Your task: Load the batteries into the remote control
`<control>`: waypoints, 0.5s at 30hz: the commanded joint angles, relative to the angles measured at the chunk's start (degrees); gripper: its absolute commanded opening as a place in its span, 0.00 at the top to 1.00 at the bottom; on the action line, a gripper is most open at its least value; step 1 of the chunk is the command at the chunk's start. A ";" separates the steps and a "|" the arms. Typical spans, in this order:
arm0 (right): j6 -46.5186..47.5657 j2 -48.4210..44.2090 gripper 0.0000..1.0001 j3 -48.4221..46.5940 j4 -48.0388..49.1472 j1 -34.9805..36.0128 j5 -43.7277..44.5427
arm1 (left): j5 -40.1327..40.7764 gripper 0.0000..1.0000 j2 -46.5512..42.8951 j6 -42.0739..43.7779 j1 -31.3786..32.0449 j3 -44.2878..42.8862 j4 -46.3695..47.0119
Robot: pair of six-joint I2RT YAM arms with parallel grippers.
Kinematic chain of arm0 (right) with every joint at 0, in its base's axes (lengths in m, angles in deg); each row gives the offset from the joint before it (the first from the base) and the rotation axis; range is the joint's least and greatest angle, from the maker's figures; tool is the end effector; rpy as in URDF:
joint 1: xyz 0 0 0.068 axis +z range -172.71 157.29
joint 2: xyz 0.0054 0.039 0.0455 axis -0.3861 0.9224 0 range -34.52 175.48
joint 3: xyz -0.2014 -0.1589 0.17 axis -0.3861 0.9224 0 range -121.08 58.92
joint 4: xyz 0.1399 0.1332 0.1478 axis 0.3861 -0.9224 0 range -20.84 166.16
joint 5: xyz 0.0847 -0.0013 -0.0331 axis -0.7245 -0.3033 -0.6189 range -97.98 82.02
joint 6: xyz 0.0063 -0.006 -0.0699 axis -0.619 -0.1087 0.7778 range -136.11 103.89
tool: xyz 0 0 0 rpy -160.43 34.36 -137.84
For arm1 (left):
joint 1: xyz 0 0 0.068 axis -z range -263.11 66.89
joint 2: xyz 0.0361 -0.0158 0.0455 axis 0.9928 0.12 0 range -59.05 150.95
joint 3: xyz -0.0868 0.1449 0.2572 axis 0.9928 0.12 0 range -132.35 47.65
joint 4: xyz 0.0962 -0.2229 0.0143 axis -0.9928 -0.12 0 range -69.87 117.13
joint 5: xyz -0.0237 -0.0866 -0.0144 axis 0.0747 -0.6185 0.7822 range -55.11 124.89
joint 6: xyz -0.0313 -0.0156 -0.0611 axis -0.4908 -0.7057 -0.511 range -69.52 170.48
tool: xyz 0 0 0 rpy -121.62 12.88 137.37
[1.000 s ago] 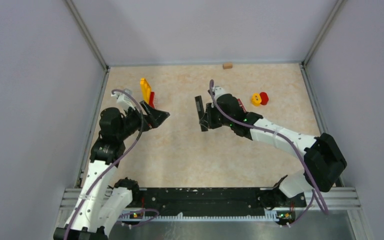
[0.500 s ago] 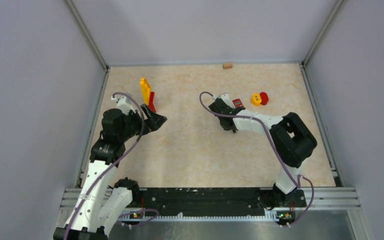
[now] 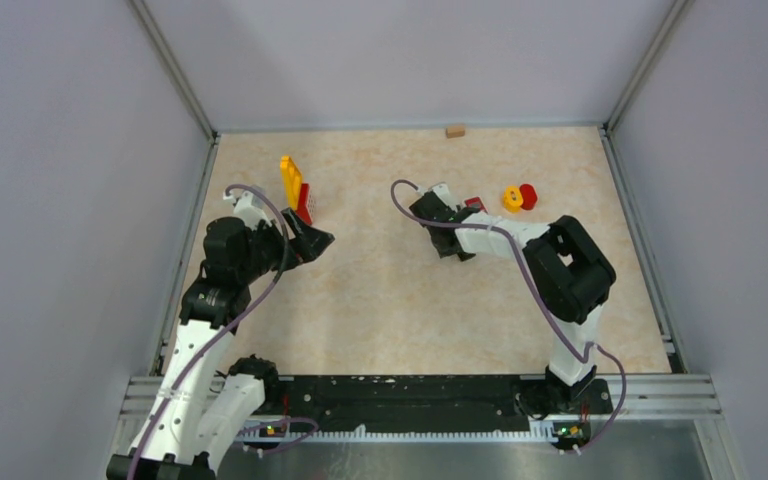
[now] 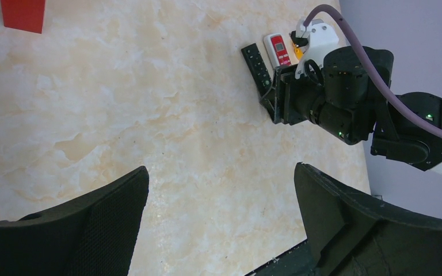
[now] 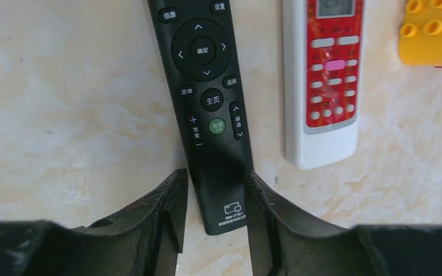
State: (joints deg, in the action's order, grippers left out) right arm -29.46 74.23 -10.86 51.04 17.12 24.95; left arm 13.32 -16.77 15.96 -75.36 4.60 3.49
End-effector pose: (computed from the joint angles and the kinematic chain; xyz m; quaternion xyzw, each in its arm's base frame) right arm 0.3141 0.2213 0.1923 -0.1523 0.9243 -0.1508 0.3159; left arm 0.1361 -0.0399 0.3288 -0.0889 0.8203 -0.3412 0.4504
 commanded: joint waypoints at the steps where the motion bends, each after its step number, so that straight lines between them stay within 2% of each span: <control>1: -1.37 -2.50 0.57 -0.50 0.29 -0.71 -6.49 | -0.39 0.01 0.49 0.47 0.07 -2.96 0.60; 9: -2.90 -10.10 0.53 1.38 0.27 -0.71 -13.82 | 0.86 0.01 -0.45 2.08 0.07 -4.37 -0.96; 13: -3.58 -20.95 0.45 6.53 3.39 -0.71 -13.57 | 4.42 0.01 -1.18 3.32 0.07 -6.48 -2.25; 15: -3.73 -29.56 0.35 10.19 5.41 -0.72 -12.16 | 6.67 0.01 -1.58 4.05 0.07 -8.12 -3.86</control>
State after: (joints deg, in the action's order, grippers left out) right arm -32.01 59.30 -4.78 51.69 16.86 12.21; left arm 15.42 -16.68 17.66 -75.36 1.23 0.89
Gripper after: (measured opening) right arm 0.585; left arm 0.986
